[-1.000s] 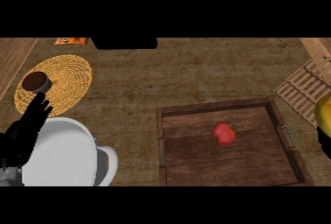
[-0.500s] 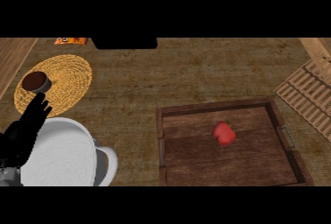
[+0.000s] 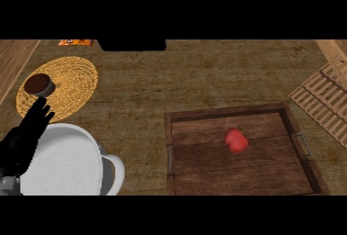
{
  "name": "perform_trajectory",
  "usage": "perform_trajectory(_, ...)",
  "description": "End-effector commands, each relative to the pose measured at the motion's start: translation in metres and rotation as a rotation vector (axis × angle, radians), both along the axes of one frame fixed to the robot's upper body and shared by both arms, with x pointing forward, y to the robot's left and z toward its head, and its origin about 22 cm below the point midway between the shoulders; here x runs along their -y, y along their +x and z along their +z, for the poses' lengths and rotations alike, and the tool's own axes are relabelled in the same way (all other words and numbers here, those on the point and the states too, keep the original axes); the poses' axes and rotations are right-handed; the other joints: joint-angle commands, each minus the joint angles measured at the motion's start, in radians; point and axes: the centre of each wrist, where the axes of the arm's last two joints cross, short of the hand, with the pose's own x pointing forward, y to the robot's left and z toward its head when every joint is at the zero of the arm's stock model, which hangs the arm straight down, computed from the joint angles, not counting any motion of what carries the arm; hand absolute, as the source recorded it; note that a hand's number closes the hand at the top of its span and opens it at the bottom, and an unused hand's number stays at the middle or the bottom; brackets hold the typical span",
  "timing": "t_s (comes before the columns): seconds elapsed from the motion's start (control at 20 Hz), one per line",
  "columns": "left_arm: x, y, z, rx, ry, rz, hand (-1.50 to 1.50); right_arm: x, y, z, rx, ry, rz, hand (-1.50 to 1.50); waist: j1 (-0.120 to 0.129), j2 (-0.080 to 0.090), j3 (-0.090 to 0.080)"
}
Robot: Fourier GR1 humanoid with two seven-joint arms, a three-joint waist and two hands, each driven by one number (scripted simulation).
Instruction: Pick the lemon from the tray and place it in the tiered shelf
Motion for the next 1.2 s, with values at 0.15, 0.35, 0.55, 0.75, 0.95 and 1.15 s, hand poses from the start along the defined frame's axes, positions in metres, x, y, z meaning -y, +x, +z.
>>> perform_trajectory(0.15,-0.007,-0.003,-0.019,-0.077,-0.01,0.029,0.0,0.036,0.013,0.017,-0.113,0.03,-0.156,1.5,0.001,0.011,-0.005)
perform_trajectory(0.35,-0.004,0.002,-0.029,-0.088,-0.014,0.039,0.0,0.056,0.02,0.006,-0.135,0.002,-0.189,1.5,-0.001,0.014,-0.005)
perform_trajectory(0.55,0.004,0.002,-0.014,-0.094,-0.019,0.029,0.0,0.083,0.029,0.01,-0.121,0.018,-0.208,1.5,0.008,0.012,-0.004)
perform_trajectory(0.75,-0.005,-0.002,-0.023,-0.098,-0.025,0.028,0.0,0.113,0.037,-0.02,-0.09,0.066,-0.216,1.5,0.007,0.014,-0.004)
perform_trajectory(0.95,0.005,-0.002,-0.021,-0.107,-0.013,0.027,0.0,0.125,0.047,-0.025,-0.092,0.105,-0.2,1.5,0.011,0.012,-0.004)
perform_trajectory(1.15,0.007,-0.019,-0.034,-0.102,0.007,0.024,0.0,0.148,0.045,-0.046,-0.055,0.161,-0.327,1.5,0.015,0.013,-0.004)
